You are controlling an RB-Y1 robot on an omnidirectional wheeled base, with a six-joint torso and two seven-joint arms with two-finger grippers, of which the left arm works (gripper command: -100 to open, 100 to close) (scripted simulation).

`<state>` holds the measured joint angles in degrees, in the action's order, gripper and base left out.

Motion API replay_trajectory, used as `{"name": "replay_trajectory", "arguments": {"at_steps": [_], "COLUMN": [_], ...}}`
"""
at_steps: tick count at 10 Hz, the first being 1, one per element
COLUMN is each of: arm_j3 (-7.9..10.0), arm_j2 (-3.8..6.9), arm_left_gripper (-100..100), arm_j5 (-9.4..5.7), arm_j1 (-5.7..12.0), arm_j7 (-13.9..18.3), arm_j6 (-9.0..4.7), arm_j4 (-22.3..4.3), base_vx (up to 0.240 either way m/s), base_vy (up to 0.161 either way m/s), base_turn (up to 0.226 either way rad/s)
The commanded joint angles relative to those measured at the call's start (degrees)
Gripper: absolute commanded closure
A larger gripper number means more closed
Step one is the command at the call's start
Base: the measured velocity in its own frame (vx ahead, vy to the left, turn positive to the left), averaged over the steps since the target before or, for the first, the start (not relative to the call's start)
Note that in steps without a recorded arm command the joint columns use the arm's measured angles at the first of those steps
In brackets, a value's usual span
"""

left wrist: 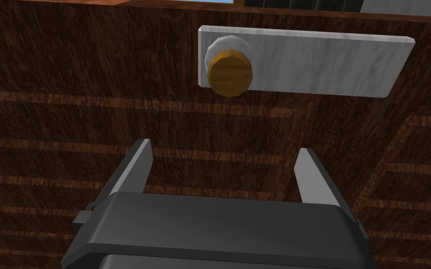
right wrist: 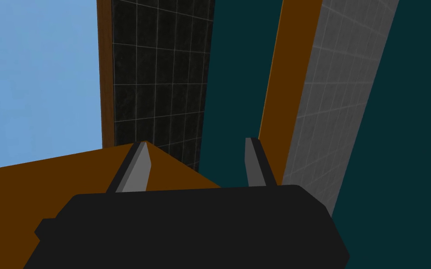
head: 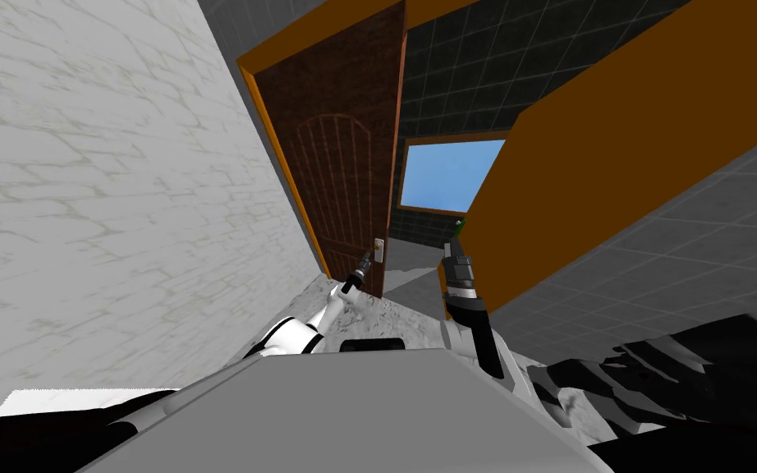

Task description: Push the door open

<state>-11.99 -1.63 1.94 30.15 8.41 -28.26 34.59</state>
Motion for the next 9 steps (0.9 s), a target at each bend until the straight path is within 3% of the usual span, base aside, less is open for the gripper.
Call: {"name": "replay_trajectory", "arguments": {"at_steps": [1, 2, 5, 7, 9], "arm_j3": [0.00, 0.16, 0.46, 0.73, 1.00], "arm_j2": [0.00, 1.70, 3.02, 2.81, 1.19], "arm_left_gripper": [-100, -100, -100, -100, -100], "arm_j5": [0.00, -0.06, -0.17, -0.26, -0.36], "arm_j1": [0.00, 0.07, 0.12, 0.17, 0.21], "arm_j7": [0.00, -0.06, -0.18, -0.30, -0.41], "arm_j6": [0.00, 0.01, 0.02, 0.04, 0.05], "arm_j4": [0.00, -0.15, -0.28, -0.39, -0.50], "base_vx": [0.008, 0.077, 0.159, 0.208, 0.198], "base_vy": [0.012, -0.014, -0.071, -0.081, -0.083], "base_turn": [-0.002, -0.029, -0.016, -0.030, -0.023]}}
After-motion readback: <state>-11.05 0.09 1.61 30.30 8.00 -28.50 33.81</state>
